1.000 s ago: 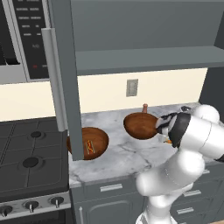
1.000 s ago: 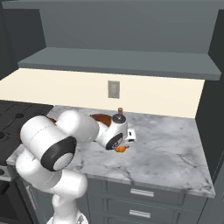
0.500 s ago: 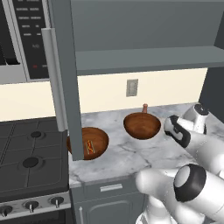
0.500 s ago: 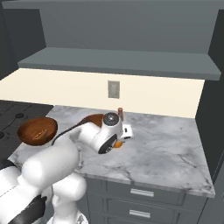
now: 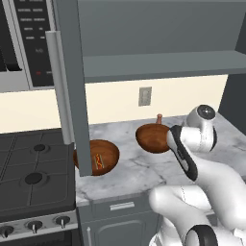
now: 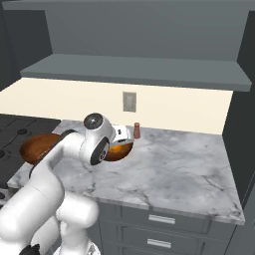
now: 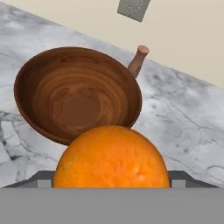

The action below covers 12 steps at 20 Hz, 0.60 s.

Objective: Pick both bowls and place them on the counter. Then place the orange in one bowl and place the hot dog in the other bowl.

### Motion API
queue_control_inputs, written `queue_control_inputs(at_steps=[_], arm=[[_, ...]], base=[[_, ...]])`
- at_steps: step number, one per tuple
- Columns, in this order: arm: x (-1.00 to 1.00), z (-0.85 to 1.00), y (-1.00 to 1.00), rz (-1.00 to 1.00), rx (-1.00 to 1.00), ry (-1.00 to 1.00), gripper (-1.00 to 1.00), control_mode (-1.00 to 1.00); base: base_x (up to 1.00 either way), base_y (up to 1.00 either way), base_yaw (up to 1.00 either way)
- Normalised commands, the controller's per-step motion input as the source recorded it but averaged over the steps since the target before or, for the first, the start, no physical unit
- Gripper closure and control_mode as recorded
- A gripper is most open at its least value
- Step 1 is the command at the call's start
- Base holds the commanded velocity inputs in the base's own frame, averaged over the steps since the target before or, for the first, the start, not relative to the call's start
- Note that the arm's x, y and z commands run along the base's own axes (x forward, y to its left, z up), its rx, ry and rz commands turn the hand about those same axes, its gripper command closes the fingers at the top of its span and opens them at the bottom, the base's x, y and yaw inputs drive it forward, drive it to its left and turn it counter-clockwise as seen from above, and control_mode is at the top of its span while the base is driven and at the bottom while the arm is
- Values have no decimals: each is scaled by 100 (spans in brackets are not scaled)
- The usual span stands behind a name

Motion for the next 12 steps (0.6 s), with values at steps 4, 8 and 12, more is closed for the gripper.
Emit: queue_control_inputs(at_steps=[4, 8, 12], arm=[[37, 19, 42, -5, -1, 6, 100, -100], [48, 2, 30, -3, 0, 8, 100, -100], [25, -5, 4, -4, 0, 10, 100, -100]], base=[[0, 0, 0], [0, 0, 0], [0, 0, 0]])
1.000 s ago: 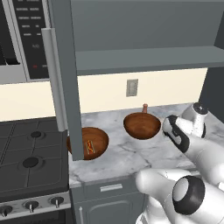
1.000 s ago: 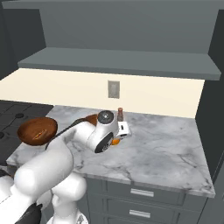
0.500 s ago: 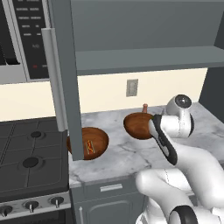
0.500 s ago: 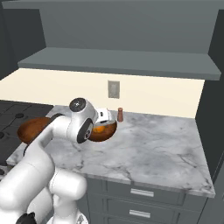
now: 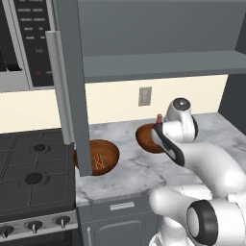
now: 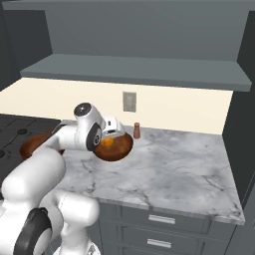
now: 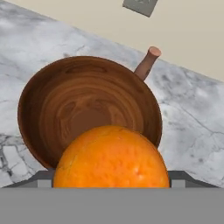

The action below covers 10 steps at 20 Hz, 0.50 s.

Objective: Pick both bowls and place them on the counter. Then place the orange in one bowl and place the hot dog in the other bowl.

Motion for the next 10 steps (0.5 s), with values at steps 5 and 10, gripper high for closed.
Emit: queue_control_inputs(at_steps=[5, 10], arm=[[23, -26, 0, -2, 0, 5, 100, -100], [18, -40, 0, -1, 0, 5, 100, -100]], base=[[0, 0, 0], [0, 0, 0]])
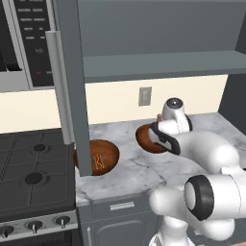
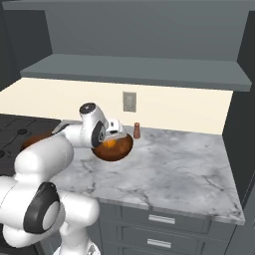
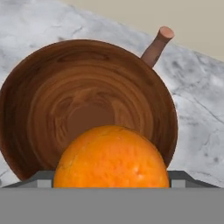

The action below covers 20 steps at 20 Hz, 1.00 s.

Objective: Pick both bowls and place them on the counter. Then place the orange in one bowl and place the hot dog in the other bowl.

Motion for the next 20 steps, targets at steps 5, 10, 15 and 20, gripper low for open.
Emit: queue_control_inputs(at_steps=[5, 10, 15, 20], arm=[[16, -30, 0, -2, 0, 6, 100, -100], [11, -22, 0, -1, 1, 5, 100, -100], [3, -22, 0, 0, 3, 2, -100, -100], [2, -10, 0, 0, 1, 2, -100, -100]], base=[[0, 0, 0], [0, 0, 0], [0, 0, 0], [0, 0, 0]])
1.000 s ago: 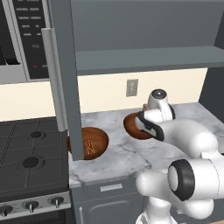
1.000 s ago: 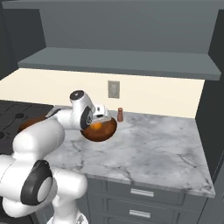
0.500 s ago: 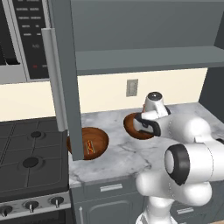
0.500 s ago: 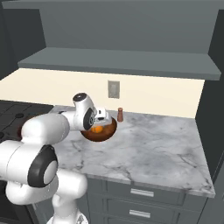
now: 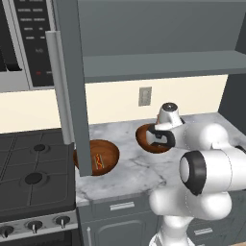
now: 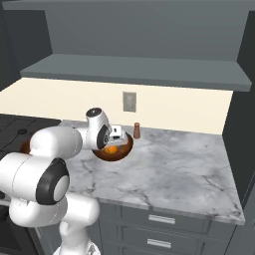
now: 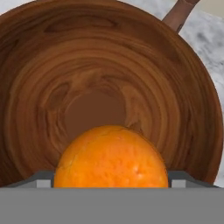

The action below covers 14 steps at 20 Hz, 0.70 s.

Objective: Pick both bowls and place them on the counter. Then place the orange in one bowl and place the hot dog in the other bowl.

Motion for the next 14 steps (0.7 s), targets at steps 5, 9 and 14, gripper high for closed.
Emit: queue_control_inputs(at_steps=[5, 9, 14], arm=[[0, 0, 0, 0, 0, 1, -100, -100], [0, 0, 0, 0, 0, 0, -100, -100], [-1, 14, 1, 0, 0, 0, -100, -100]], base=[[0, 0, 0], [0, 0, 0], [0, 0, 0]])
